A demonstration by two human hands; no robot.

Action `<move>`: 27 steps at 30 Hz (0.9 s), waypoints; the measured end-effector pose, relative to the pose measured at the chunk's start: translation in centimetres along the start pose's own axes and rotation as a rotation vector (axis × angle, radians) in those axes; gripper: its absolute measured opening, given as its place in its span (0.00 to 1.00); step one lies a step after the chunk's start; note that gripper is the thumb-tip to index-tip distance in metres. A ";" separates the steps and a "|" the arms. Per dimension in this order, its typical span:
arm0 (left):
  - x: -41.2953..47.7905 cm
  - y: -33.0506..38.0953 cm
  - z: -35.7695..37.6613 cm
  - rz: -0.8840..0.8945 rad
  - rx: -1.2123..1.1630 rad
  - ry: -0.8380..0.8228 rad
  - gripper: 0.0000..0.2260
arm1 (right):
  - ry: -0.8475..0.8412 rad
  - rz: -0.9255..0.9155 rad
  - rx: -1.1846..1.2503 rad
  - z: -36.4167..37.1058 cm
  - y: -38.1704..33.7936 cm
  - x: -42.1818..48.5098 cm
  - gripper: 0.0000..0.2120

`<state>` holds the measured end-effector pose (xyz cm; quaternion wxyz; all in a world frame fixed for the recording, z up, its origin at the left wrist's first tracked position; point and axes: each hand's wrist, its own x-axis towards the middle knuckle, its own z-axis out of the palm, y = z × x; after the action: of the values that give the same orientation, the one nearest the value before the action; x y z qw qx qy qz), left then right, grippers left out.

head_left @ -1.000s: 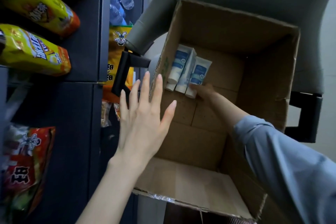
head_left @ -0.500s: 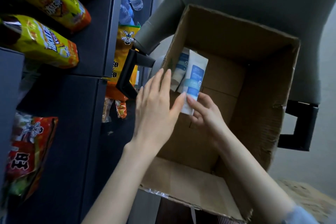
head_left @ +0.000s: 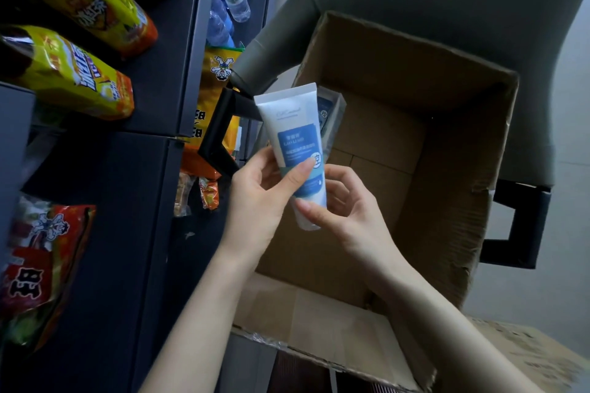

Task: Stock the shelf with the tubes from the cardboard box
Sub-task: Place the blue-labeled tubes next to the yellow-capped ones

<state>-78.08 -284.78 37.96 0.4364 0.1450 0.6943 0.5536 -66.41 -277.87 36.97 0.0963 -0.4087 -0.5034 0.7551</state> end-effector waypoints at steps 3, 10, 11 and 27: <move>0.2 -0.3 -0.6 -0.033 -0.027 0.032 0.15 | -0.079 0.022 -0.049 -0.2 0.1 0.5 0.20; 1.2 -0.3 -3.1 -0.100 -0.084 0.196 0.17 | 0.143 0.139 -0.172 -2.4 2.7 5.9 0.28; 1.3 -0.3 -3.4 -0.107 -0.072 0.206 0.17 | 0.179 0.152 -0.203 -2.8 3.2 6.9 0.28; 2.9 0.2 -3.6 -0.142 -0.130 0.231 0.20 | 0.302 0.372 -0.018 -2.4 7.4 17.6 0.31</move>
<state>-82.51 -285.04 36.91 0.4000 0.0022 0.7113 0.5780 -74.14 -269.90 21.23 0.0262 -0.6033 -0.4060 0.6859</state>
